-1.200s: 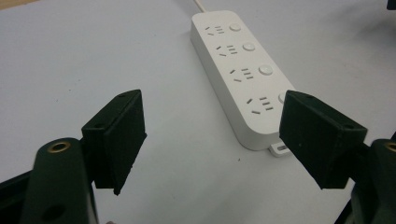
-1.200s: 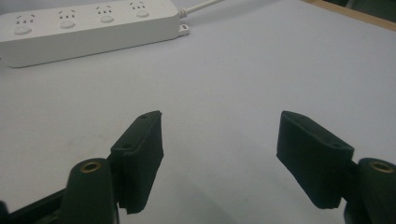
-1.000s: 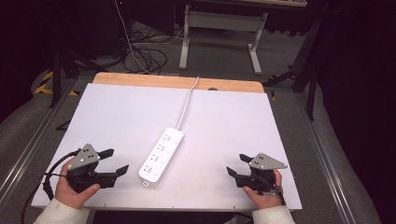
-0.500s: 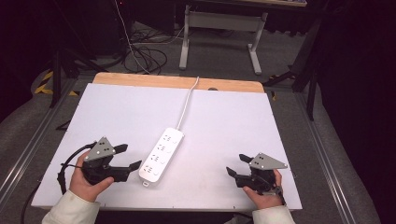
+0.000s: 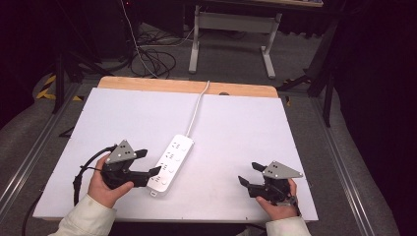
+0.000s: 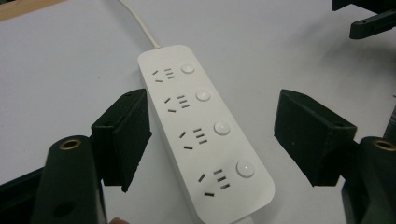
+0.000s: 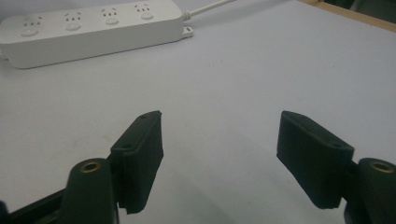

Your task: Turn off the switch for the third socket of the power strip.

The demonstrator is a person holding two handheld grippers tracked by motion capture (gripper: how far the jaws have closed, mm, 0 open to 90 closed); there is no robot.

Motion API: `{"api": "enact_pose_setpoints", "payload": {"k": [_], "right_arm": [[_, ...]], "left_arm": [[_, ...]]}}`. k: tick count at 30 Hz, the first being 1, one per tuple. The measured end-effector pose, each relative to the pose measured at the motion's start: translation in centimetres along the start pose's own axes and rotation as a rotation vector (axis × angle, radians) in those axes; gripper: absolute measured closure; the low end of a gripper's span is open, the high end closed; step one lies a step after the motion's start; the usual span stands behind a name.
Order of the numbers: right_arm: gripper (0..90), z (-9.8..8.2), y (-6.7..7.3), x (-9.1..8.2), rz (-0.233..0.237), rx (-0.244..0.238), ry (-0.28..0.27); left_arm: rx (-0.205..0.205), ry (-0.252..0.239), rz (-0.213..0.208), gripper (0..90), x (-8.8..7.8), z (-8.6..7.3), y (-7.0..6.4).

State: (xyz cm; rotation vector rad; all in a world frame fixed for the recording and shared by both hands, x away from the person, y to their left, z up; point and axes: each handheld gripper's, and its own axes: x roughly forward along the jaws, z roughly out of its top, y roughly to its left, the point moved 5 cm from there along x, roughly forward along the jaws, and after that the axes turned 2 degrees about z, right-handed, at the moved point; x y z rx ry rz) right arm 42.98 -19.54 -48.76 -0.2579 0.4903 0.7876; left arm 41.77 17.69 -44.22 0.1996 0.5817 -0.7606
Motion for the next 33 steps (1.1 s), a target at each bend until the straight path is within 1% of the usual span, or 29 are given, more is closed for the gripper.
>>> {"api": "enact_pose_setpoints", "payload": {"k": [2, 3, 6, 7, 9, 12, 13, 14, 18, 19, 21, 23, 24, 25, 26, 27, 28, 29, 30, 33], "right_arm": [[31.8, 0.0, 0.0, 0.0, 0.000, 0.000, 0.000], [31.9, 0.0, 0.0, 0.0, 0.001, 0.000, 0.000], [31.8, 0.0, 0.0, 0.0, 0.000, 0.000, 0.001], [31.8, 0.0, 0.0, 0.0, 0.001, 0.000, 0.001], [31.8, 0.0, 0.0, 0.0, 0.000, 0.001, 0.000], [31.8, 0.0, -0.1, 0.0, 0.001, 0.002, -0.002], [31.8, 0.0, -0.1, 0.0, 0.001, 0.003, -0.003], [31.8, 0.0, -0.1, 0.0, 0.000, 0.002, -0.001], [31.8, 0.0, -0.1, 0.0, 0.001, 0.002, -0.001], [31.8, -0.1, -0.1, 0.0, 0.001, 0.001, -0.001], [31.8, -0.1, -0.1, 0.0, 0.002, 0.001, 0.000], [31.8, -0.1, -0.1, 0.0, 0.001, 0.000, 0.000], [31.8, 0.0, -0.1, 0.0, 0.001, -0.001, 0.000], [31.8, 0.0, -0.1, 0.0, 0.001, -0.001, 0.000], [31.8, 0.0, -0.1, 0.0, 0.003, -0.002, -0.001], [31.9, 0.0, 0.0, 0.0, 0.000, -0.003, 0.000], [31.9, 0.0, 0.0, 0.0, 0.000, -0.003, 0.000], [31.9, 0.0, 0.0, 0.0, 0.002, -0.002, -0.003], [31.9, 0.0, 0.0, 0.0, 0.002, -0.002, -0.003], [31.9, 0.0, 0.0, 0.0, 0.002, -0.004, -0.001]], "left_arm": [[0.011, 0.005, 0.000, 27.5, 0.3, 0.2, -0.1], [0.007, 0.003, -0.004, 27.6, 0.4, 0.3, -0.2], [0.016, 0.012, -0.015, 27.6, 1.0, 0.6, -0.5], [0.026, 0.016, -0.012, 27.6, 1.2, 0.7, -0.5], [0.023, 0.018, -0.026, 27.6, 1.5, 0.9, -0.8], [0.031, 0.022, -0.025, 27.6, 2.0, 1.2, -1.0], [0.017, 0.023, -0.039, 27.6, 2.2, 1.2, -1.2], [0.026, 0.022, -0.034, 27.6, 2.4, 1.3, -1.2], [0.035, 0.034, -0.044, 27.6, 2.9, 1.4, -1.5], [0.043, 0.035, -0.030, 27.6, 3.0, 1.4, -1.4], [0.045, 0.046, -0.025, 28.6, 3.0, 1.3, -1.4], [0.047, 0.046, -0.020, 32.6, 3.0, 1.2, -1.4], [0.050, 0.047, -0.021, 39.8, 3.0, 1.3, -1.4], [0.049, 0.047, -0.027, 39.8, 2.9, 1.3, -1.4], [0.034, 0.046, -0.041, 44.1, 3.0, 1.2, -1.5], [0.039, 0.053, -0.047, 54.6, 3.1, 1.2, -1.4], [0.014, 0.063, -0.076, 54.6, 3.2, 1.2, -1.5], [0.008, 0.074, -0.093, 64.2, 3.3, 1.1, -1.5], [0.004, 0.078, -0.095, 64.2, 3.4, 1.1, -1.5], [-0.001, 0.082, -0.093, 76.3, 3.6, 1.1, -1.5]]}}
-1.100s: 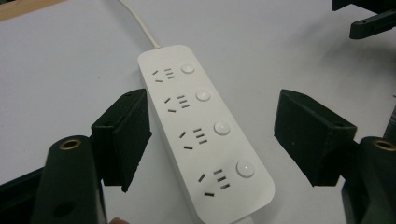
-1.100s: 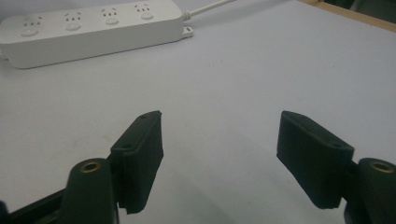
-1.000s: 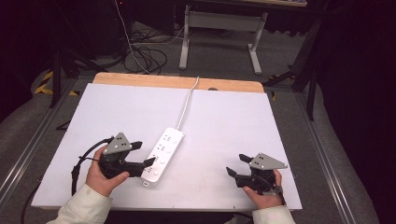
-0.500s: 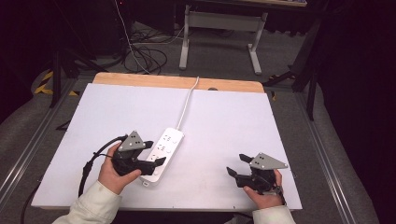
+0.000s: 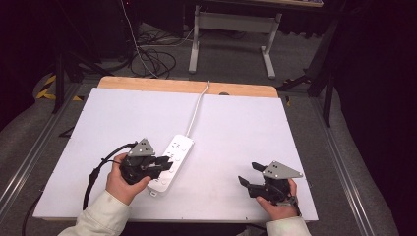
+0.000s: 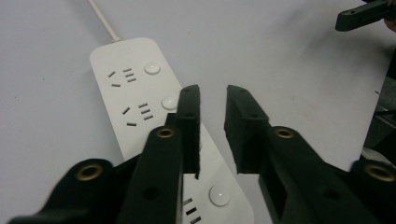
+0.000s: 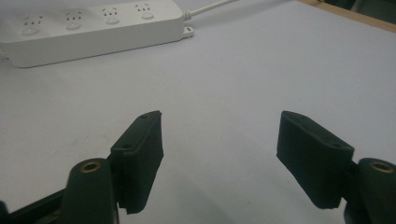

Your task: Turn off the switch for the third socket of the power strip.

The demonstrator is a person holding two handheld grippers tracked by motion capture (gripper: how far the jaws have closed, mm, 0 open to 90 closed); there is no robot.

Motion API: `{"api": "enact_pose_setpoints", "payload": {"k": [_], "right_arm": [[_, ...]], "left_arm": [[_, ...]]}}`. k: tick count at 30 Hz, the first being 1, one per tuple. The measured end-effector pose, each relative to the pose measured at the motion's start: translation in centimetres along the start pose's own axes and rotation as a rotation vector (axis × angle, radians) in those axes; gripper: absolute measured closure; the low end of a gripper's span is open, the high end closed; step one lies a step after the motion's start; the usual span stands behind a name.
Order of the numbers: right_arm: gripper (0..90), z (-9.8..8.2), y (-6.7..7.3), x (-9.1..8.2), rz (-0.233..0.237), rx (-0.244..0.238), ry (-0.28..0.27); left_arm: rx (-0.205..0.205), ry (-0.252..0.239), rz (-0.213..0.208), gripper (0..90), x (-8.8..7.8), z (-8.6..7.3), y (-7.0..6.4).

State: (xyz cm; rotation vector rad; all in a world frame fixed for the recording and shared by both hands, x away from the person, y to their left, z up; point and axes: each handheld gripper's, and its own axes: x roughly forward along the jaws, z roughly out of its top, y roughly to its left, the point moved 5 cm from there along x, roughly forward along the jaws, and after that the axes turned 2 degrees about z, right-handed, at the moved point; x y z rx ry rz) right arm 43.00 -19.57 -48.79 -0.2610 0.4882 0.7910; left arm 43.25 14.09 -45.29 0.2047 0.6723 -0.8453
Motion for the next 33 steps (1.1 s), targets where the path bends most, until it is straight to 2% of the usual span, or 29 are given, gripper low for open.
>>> {"api": "enact_pose_setpoints", "payload": {"k": [3, 12, 19, 25, 33], "right_arm": [[31.8, 0.0, 0.0, 0.0, 0.001, -0.002, 0.000], [31.9, 0.0, 0.0, 0.0, 0.002, -0.005, 0.000], [31.9, 0.0, 0.0, -0.1, 0.001, -0.005, -0.001], [31.9, 0.0, 0.0, 0.0, 0.002, -0.006, -0.001], [31.8, 0.0, 0.0, 0.0, 0.007, -0.005, -0.001]], "left_arm": [[-0.009, 0.007, -0.003, 89.4, 0.2, 0.0, 0.0], [-0.021, 0.046, -0.009, 89.9, 1.3, -0.2, 0.3], [0.003, 0.088, 0.015, 89.9, 2.2, -0.7, 0.6], [0.004, 0.114, 0.014, 89.9, 2.8, -1.0, 0.5], [0.038, 0.151, 0.025, 89.9, 3.4, -1.3, 0.5]]}}
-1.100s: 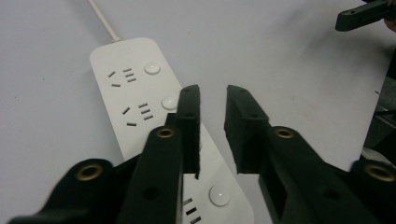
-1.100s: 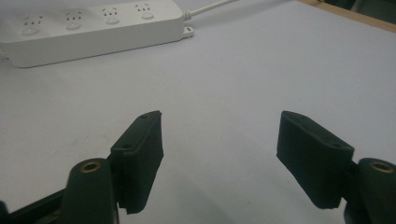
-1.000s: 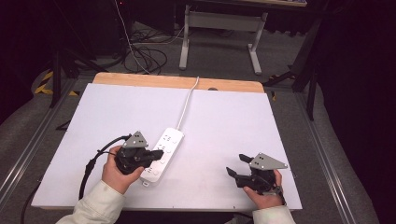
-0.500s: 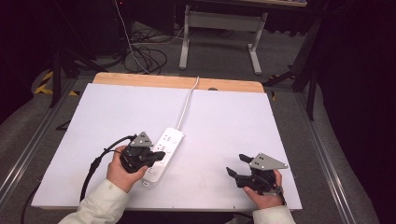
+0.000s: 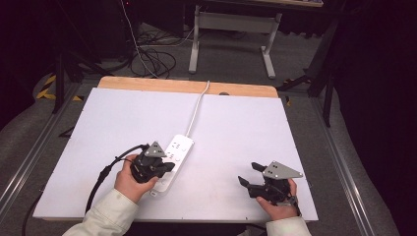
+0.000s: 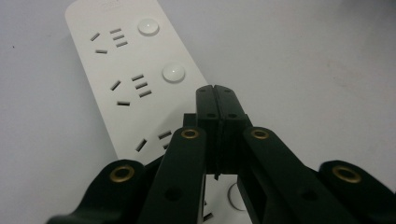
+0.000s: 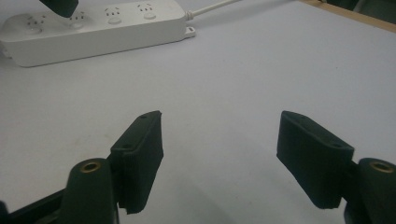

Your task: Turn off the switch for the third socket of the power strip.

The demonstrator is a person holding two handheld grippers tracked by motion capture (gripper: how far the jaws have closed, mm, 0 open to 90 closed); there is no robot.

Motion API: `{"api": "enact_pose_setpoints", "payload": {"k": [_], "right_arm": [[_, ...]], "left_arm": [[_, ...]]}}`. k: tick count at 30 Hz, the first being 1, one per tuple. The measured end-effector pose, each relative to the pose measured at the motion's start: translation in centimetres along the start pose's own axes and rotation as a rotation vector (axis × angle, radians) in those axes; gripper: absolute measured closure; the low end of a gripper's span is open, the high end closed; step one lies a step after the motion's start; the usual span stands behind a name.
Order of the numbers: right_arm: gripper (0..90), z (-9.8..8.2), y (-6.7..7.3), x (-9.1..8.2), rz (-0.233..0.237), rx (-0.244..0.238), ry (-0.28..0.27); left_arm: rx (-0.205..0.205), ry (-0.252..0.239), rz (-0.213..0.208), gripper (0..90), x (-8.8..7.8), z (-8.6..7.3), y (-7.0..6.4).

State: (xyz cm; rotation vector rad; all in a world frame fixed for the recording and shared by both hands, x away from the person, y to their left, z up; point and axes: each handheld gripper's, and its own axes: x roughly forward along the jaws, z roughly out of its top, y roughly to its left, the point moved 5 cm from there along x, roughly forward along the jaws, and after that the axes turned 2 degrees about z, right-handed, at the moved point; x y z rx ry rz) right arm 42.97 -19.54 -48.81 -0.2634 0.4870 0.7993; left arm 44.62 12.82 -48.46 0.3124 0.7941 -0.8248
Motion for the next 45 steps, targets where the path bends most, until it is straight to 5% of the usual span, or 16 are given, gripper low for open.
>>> {"api": "enact_pose_setpoints", "payload": {"k": [15, 45], "right_arm": [[31.8, -0.03, 0.02, 0.08, 0.004, 0.001, 0.003], [31.9, -0.04, 0.13, 0.12, 0.006, -0.001, 0.007]], "left_arm": [[0.044, 0.028, 0.031, 89.9, 0.53, -0.22, 0.01], [0.058, 0.032, 0.050, 90.0, 0.81, -0.42, -0.15]]}}
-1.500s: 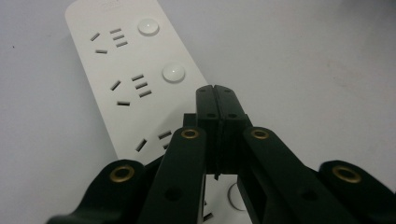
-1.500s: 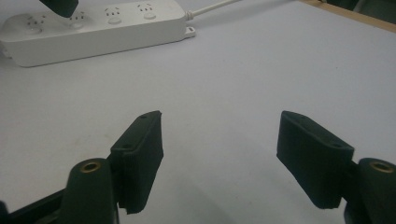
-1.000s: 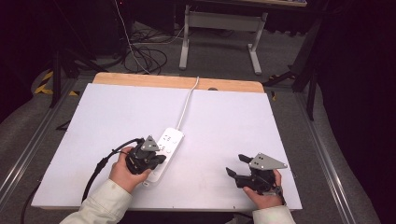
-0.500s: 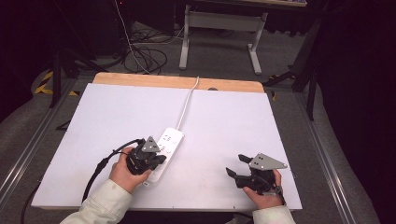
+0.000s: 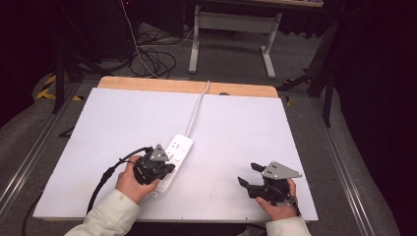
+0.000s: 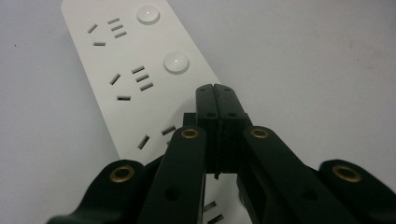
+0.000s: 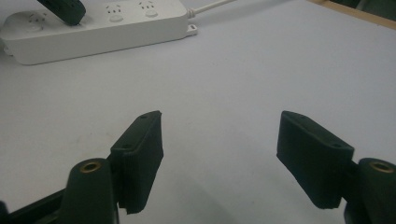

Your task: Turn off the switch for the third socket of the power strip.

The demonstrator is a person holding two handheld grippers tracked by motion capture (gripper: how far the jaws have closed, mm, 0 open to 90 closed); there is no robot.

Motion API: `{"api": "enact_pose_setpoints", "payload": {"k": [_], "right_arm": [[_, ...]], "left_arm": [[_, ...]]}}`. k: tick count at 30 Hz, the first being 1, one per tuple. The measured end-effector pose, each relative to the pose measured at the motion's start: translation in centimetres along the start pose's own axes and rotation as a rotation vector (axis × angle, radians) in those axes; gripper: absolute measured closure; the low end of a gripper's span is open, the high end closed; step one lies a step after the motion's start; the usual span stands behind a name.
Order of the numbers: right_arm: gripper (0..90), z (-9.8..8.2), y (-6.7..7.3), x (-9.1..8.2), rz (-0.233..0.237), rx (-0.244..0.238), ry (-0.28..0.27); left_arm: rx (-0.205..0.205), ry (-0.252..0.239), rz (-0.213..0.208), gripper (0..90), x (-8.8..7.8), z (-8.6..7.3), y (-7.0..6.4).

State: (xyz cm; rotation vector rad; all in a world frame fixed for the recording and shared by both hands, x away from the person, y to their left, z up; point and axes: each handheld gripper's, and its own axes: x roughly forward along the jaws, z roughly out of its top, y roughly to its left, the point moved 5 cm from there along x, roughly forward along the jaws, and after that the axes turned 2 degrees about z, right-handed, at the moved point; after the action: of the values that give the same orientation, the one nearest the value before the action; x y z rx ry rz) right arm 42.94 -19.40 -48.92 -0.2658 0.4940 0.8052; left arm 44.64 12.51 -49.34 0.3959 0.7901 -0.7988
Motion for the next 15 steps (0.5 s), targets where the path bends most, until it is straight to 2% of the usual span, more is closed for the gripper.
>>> {"api": "enact_pose_setpoints", "payload": {"k": [10, 15], "right_arm": [[31.8, -0.01, 0.03, 0.03, -0.003, -0.002, 0.003], [31.9, -0.03, 0.05, 0.10, 0.000, 0.001, 0.006]], "left_arm": [[-0.003, 0.007, 0.009, 90.0, 0.03, 0.07, -0.18], [0.009, 0.012, 0.034, 90.0, 0.05, 0.12, -0.40]]}}
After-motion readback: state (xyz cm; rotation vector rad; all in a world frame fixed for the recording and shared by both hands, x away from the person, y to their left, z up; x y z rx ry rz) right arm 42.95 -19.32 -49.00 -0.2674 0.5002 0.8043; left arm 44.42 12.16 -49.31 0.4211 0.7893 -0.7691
